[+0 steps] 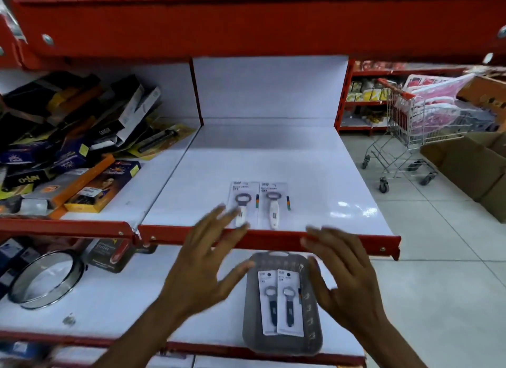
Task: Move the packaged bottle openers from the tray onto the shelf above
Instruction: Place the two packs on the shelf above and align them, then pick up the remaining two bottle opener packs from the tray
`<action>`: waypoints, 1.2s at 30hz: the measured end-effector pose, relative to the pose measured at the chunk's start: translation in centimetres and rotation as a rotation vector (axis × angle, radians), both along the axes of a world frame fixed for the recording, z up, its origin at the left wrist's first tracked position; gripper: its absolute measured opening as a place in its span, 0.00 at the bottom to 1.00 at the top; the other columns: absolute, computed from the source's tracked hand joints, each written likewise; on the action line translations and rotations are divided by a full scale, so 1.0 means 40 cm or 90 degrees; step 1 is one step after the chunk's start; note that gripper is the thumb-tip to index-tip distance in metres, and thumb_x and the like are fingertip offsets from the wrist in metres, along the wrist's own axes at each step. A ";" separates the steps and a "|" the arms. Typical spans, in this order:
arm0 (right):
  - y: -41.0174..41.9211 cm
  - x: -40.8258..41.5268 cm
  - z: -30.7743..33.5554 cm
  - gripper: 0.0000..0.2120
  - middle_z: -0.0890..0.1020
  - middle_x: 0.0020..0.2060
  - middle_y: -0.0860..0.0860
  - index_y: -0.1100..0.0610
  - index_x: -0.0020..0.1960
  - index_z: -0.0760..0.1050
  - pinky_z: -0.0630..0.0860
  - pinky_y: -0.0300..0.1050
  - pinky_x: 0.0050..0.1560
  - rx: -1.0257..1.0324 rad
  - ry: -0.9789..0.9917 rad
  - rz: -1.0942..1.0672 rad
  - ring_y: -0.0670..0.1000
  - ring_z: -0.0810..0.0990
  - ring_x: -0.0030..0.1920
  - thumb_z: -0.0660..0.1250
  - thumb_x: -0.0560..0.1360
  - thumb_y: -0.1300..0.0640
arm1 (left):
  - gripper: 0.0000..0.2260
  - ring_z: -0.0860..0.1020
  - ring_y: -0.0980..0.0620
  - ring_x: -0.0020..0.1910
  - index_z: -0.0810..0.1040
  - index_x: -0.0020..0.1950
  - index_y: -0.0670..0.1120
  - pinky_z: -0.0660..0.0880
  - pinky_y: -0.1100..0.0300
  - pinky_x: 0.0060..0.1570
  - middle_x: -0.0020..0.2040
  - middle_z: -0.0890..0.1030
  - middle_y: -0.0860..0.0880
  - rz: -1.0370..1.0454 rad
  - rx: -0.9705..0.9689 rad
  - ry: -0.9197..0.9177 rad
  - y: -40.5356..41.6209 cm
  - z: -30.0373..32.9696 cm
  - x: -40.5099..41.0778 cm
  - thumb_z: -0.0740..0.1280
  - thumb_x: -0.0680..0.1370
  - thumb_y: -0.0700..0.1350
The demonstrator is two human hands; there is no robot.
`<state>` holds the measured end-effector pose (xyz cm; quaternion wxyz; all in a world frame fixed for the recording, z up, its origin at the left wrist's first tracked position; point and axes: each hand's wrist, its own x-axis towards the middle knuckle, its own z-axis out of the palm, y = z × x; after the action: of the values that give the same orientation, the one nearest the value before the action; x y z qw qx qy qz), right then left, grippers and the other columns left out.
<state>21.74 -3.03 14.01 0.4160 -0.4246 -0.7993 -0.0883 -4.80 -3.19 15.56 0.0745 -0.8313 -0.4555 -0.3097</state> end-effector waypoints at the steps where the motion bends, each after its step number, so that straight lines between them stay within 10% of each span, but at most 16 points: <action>1: -0.015 0.022 -0.061 0.15 0.83 0.58 0.52 0.52 0.60 0.75 0.76 0.52 0.62 -0.019 -0.027 -0.012 0.54 0.79 0.60 0.66 0.74 0.51 | 0.24 0.66 0.48 0.75 0.75 0.69 0.48 0.58 0.56 0.76 0.72 0.73 0.47 -0.012 -0.010 -0.023 -0.035 -0.055 0.008 0.67 0.77 0.58; 4: -0.026 0.054 -0.214 0.19 0.85 0.54 0.50 0.48 0.58 0.71 0.83 0.52 0.52 -0.234 -0.131 -0.056 0.53 0.83 0.53 0.72 0.69 0.51 | 0.21 0.71 0.54 0.67 0.74 0.67 0.54 0.67 0.59 0.71 0.66 0.79 0.52 -0.014 -0.184 0.020 -0.086 -0.214 0.043 0.59 0.79 0.62; 10: 0.092 0.025 -0.369 0.36 0.71 0.71 0.51 0.50 0.73 0.59 0.70 0.51 0.69 -0.645 -0.248 -0.051 0.55 0.73 0.68 0.72 0.70 0.48 | 0.40 0.65 0.47 0.76 0.55 0.79 0.51 0.65 0.54 0.73 0.80 0.60 0.49 0.051 -0.583 0.114 0.046 -0.381 0.109 0.71 0.74 0.60; 20: 0.298 -0.039 -0.511 0.69 0.42 0.78 0.59 0.59 0.76 0.38 0.42 0.64 0.77 -0.588 -0.572 0.004 0.64 0.39 0.77 0.80 0.53 0.37 | 0.58 0.65 0.39 0.74 0.49 0.79 0.43 0.69 0.47 0.71 0.79 0.59 0.41 0.022 -0.639 0.267 0.257 -0.524 0.176 0.81 0.62 0.58; 28: 0.295 -0.036 -0.517 0.64 0.44 0.78 0.61 0.63 0.76 0.41 0.31 0.64 0.72 -0.436 -0.706 -0.071 0.65 0.40 0.77 0.75 0.59 0.33 | 0.67 0.40 0.37 0.79 0.36 0.79 0.45 0.48 0.40 0.79 0.81 0.39 0.42 0.037 -0.568 0.323 0.286 -0.544 0.191 0.81 0.59 0.61; 33: 0.240 -0.001 -0.387 0.44 0.74 0.67 0.56 0.55 0.70 0.64 0.74 0.55 0.65 -0.610 -0.235 -0.064 0.60 0.73 0.66 0.81 0.59 0.55 | 0.70 0.43 0.35 0.80 0.42 0.79 0.46 0.49 0.38 0.78 0.82 0.44 0.43 0.077 -0.525 0.350 0.298 -0.550 0.198 0.80 0.52 0.68; 36: 0.172 0.038 -0.302 0.18 0.82 0.56 0.55 0.54 0.55 0.77 0.77 0.44 0.53 -0.648 -0.099 -0.058 0.55 0.80 0.55 0.75 0.67 0.61 | 0.60 0.61 0.36 0.76 0.54 0.78 0.46 0.66 0.40 0.73 0.79 0.61 0.42 0.115 -0.465 0.246 0.250 -0.511 0.181 0.82 0.55 0.62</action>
<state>23.24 3.85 1.94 0.0918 -0.5997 -0.7504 0.2623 2.43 6.81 -4.88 -0.1144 -0.8027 -0.5838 0.0417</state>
